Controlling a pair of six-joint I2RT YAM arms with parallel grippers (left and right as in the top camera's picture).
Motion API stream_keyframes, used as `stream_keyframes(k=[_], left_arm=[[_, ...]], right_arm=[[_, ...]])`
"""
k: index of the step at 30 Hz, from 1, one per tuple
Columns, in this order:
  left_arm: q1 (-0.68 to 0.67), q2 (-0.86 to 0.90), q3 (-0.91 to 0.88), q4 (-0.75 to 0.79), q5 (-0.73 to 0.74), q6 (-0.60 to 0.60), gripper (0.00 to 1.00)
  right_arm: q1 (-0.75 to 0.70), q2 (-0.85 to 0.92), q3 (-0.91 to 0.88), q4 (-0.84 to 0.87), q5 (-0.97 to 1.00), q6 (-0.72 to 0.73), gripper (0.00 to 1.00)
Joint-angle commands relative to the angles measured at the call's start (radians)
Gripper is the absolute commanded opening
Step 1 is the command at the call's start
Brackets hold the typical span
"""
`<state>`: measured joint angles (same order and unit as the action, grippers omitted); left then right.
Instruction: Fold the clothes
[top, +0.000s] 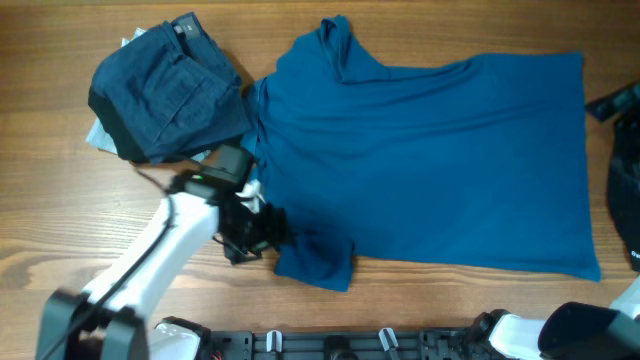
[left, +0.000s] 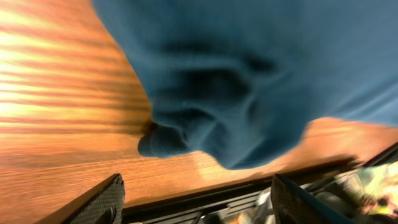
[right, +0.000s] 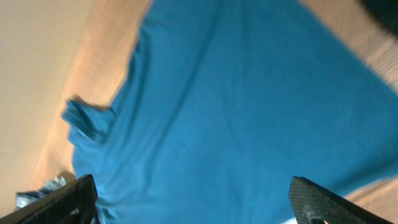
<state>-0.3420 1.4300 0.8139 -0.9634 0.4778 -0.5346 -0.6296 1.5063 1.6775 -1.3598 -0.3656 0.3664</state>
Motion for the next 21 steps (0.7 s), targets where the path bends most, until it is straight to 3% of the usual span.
stream_keyframes(k=[1,5,10,11,15,21], left_arm=[[-0.102,0.131,-0.051,0.051,0.045,-0.048,0.73],[-0.148,0.249,-0.052,0.135,0.046,-0.079,0.66],[-0.172,0.309,-0.052,0.184,0.045,-0.095,0.48],[-0.173,0.312,-0.052,0.197,0.045,-0.095,0.43],[-0.162,0.306,-0.05,0.206,0.057,-0.099,0.04],[-0.093,0.191,-0.047,0.129,0.12,-0.098,0.04]], right_arm=[[0.006,0.012,-0.13,0.006,-0.032,-0.027,1.0],[0.006,0.012,-0.296,0.063,-0.04,-0.031,1.0],[0.006,0.013,-0.444,0.156,-0.035,-0.033,1.0],[0.006,0.013,-0.462,0.171,-0.035,-0.034,1.0],[0.005,0.013,-0.505,0.214,0.02,-0.025,1.0],[-0.014,0.027,-0.509,0.242,0.125,0.018,1.0]])
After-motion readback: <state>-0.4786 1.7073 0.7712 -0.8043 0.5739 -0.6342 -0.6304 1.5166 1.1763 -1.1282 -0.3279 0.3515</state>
